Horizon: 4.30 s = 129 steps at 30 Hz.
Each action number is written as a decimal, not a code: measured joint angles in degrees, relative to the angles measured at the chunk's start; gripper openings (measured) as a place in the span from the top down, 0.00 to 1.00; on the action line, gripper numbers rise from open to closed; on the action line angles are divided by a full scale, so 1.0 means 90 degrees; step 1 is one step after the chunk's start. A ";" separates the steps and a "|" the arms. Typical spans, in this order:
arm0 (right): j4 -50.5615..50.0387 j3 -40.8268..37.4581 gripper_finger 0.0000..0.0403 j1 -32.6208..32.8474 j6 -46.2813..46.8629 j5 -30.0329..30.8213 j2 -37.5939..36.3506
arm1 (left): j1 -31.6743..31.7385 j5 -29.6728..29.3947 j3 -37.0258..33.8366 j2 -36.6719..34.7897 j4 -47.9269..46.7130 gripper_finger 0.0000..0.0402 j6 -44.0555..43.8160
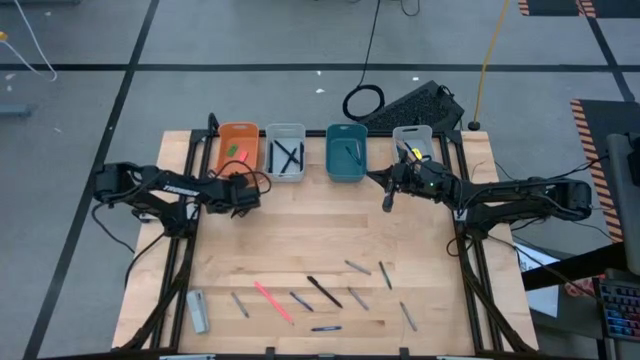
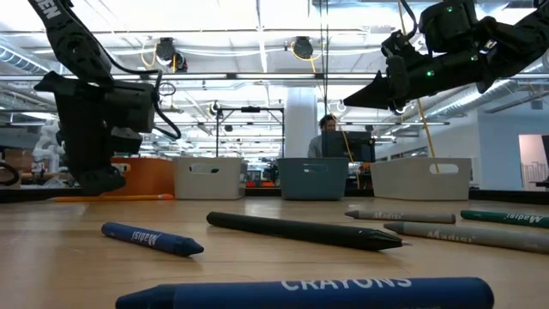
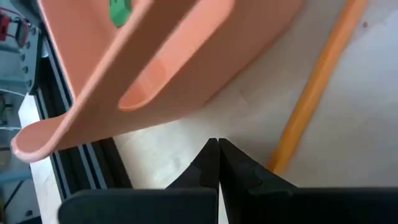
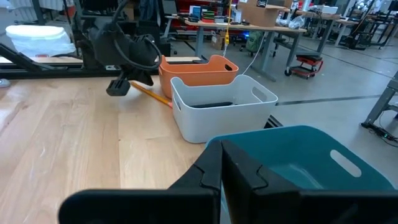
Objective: Sort crayons/erasers/pens/pencils in bins
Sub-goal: Put the orange pencil into the right gray bin
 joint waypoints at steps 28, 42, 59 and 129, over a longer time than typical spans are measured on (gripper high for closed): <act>0.0002 0.0000 1.00 0.0000 -0.0015 -0.0002 0.0000 | -0.1277 0.2074 0.0746 -0.0002 -0.0639 1.00 0.0210; 0.0002 0.0000 1.00 -0.0002 -0.0017 -0.0165 0.0000 | -0.2107 0.3981 0.1356 0.0000 -0.0211 0.90 -0.1488; -0.0001 0.0000 1.00 -0.0002 -0.0017 -0.0170 0.0000 | -0.1387 0.4033 0.1149 0.0000 -0.0005 0.63 -0.2763; 0.0955 0.0005 1.00 0.0668 0.0812 -0.0307 0.0491 | -0.2938 0.4360 0.0843 -0.0617 -0.0413 0.80 -0.1489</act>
